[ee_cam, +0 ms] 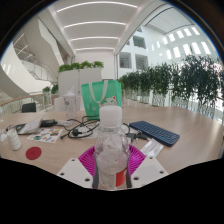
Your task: Pour water
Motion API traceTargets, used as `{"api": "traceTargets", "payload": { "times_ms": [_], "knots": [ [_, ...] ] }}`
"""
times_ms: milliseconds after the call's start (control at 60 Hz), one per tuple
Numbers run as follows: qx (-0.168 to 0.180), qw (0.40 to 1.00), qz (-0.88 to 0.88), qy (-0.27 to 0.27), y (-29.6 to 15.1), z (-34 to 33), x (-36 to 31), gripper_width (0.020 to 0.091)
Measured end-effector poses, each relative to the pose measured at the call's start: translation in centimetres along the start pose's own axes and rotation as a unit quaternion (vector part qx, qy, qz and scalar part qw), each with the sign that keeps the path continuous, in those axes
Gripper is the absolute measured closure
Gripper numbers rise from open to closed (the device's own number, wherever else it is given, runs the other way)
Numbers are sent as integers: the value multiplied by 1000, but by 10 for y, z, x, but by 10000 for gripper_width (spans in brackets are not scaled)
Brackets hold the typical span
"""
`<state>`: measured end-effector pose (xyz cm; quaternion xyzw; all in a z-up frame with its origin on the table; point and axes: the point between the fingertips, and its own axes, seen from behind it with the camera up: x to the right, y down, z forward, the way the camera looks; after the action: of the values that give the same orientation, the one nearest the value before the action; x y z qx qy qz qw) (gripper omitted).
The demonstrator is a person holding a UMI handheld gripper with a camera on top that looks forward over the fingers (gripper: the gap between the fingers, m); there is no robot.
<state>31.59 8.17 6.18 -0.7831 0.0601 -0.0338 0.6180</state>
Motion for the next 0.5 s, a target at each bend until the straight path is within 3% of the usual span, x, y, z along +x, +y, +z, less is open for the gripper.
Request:
{"api": "traceTargets", "payload": {
  "times_ms": [133,233,350,417,500],
  "knots": [
    [-37,999,23,13,-3,-5,-5,762],
    [-15,1000,-23,4,-63,-15,-33,764],
    [20,989,-147,-18,-148,-21,-111,763],
    [46,964,-259,-28,-189,-23,-170,764],
    [63,909,-412,-33,-207,-20,-241,764]
  ]
}}
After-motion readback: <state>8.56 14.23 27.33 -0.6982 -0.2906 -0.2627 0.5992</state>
